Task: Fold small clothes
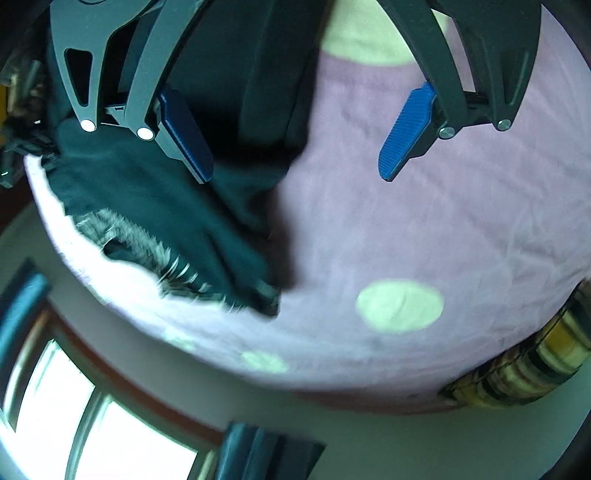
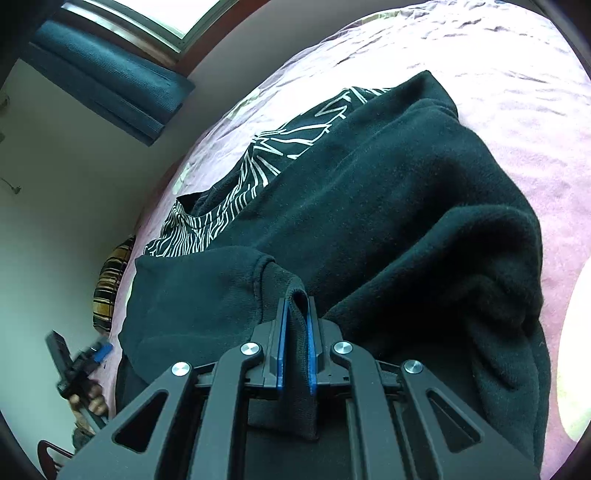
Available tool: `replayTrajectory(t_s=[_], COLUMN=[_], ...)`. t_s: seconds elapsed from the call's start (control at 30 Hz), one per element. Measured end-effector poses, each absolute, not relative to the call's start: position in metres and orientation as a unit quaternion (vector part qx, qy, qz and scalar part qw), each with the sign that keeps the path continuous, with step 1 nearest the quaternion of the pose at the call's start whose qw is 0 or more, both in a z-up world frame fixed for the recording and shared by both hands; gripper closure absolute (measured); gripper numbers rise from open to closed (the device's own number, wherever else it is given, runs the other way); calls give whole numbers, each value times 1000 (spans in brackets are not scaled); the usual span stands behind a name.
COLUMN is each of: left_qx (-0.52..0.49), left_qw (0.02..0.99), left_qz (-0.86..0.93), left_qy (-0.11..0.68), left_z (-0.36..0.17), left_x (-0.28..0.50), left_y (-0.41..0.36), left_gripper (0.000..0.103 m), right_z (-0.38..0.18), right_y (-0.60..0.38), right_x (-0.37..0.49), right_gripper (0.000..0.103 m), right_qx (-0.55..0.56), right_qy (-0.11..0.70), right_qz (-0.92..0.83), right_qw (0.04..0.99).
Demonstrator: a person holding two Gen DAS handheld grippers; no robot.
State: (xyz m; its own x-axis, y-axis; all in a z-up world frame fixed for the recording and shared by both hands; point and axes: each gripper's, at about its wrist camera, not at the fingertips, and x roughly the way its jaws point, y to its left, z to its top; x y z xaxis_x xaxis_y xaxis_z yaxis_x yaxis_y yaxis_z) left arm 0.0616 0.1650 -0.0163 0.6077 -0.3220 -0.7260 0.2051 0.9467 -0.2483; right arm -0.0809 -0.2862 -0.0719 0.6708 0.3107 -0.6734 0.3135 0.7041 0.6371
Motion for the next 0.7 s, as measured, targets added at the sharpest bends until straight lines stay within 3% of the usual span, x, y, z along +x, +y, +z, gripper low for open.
replayTrajectory(t_s=[0.27, 0.33, 0.4, 0.47, 0.57, 0.7], left_qx=[-107, -114, -119, -141, -115, -52], left_qw=[852, 843, 837, 821, 840, 864], left_qz=[-205, -207, -205, -198, -173, -133], left_qy=[469, 483, 494, 516, 501, 483], left_z=[-40, -51, -60, -73, -71, -68], left_x=[173, 197, 213, 224, 220, 211], left_y=[145, 135, 127, 122, 112, 99], left_gripper=[14, 25, 65, 86, 94, 95], right_z=[-75, -75, -75, -75, -74, -61], right_y=[-287, -287, -288, -289, -289, -282], right_x=[-86, -86, -86, -86, -87, -86], right_gripper=[95, 95, 95, 95, 95, 95], right_qx=[392, 392, 394, 397, 397, 366], right_qy=[395, 394, 393, 392, 391, 398], right_qz=[2, 2, 3, 4, 1, -12], right_qw=[831, 831, 831, 830, 830, 841])
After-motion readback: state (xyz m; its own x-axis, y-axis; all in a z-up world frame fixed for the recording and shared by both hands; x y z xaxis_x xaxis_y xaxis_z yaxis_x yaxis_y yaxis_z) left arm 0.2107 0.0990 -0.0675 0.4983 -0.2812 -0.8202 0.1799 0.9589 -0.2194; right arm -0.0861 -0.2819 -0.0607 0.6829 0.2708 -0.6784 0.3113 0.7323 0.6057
